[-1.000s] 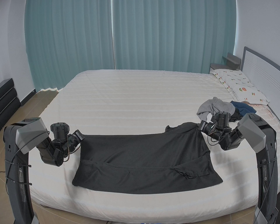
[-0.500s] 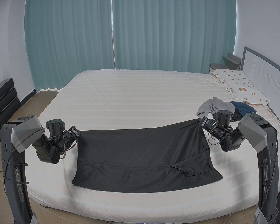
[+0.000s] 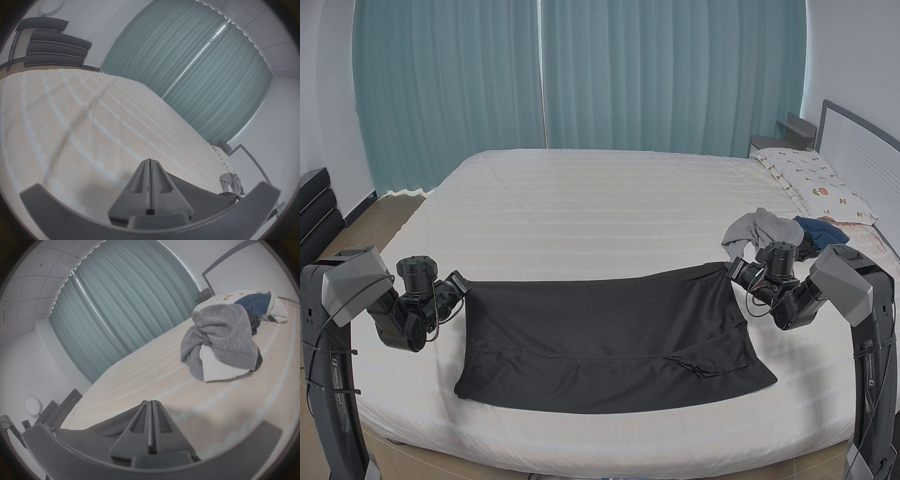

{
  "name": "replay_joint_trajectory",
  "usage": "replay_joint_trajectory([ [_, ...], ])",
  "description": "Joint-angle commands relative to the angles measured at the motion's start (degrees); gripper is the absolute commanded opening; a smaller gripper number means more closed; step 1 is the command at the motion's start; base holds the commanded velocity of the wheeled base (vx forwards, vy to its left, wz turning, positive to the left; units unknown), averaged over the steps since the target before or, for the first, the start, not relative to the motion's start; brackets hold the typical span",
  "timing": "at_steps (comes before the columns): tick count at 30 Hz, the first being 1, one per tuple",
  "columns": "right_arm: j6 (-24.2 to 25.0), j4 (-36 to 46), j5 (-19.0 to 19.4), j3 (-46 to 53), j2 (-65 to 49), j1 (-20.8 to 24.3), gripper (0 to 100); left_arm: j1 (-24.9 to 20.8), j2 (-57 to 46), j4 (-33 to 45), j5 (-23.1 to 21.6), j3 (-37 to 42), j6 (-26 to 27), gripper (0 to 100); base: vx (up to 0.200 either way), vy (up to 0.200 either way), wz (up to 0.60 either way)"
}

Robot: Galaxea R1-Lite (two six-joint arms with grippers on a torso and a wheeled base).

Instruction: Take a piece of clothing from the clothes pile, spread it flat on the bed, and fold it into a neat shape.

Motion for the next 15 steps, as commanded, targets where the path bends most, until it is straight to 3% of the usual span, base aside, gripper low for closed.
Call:
replay_joint_trajectory([
  [1, 0.20, 0.00, 3.40, 4.67, -4.46, -0.95, 0, -0.06, -1.55, -0.17, -0.50, 2.56, 0.47, 0, 0.000, 0.000, 0.00],
  [9, 0.29, -0.26, 8.41, 12.23, -8.85, -2.71, 0, 0.03, -3.22, 0.09, -0.59, 3.00, 1.79, 0, 0.000, 0.000, 0.00],
  [15, 0.64, -5.10, 8.32, 11.44, -6.48, -2.53, 0, 0.21, -2.25, -0.17, 0.12, 2.47, 1.61, 0, 0.000, 0.000, 0.00],
])
